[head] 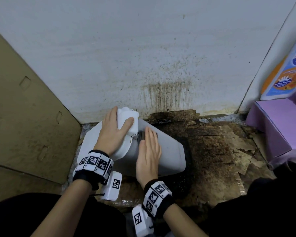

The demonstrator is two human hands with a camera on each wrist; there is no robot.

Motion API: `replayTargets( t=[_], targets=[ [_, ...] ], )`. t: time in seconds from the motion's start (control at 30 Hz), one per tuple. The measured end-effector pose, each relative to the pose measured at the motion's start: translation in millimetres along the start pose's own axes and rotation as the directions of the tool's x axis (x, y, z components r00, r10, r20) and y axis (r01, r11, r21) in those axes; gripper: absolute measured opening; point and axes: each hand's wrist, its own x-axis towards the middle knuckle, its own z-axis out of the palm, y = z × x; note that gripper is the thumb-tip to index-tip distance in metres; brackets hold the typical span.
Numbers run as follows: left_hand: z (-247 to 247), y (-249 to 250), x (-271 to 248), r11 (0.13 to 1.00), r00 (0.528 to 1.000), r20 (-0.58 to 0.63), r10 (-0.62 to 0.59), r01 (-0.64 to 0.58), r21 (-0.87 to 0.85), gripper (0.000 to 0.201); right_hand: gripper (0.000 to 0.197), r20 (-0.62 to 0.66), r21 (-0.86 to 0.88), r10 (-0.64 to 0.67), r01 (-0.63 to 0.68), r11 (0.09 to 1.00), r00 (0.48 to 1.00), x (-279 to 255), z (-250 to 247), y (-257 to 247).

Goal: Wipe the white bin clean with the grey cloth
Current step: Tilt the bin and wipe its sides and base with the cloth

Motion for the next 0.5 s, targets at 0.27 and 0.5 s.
replayTargets(
  t=[0.27, 0.5],
  targets=[
    [2.1, -1.0, -0.5, 1.0, 1.0, -0.006, -0.003, 0.003, -0.026, 0.092, 0.051, 0.133, -0.05, -0.088, 0.096, 0.994, 0.987, 19.6, -31.6, 46.9],
    [3.5, -0.4, -3.9, 0.999, 1.0, -0.007, -0.003, 0.002, -0.038, 0.095, 0.049, 0.113, -0.152, 0.314, -0.296, 0.943, 0.943, 39.2, -62.3, 100.4]
  ],
)
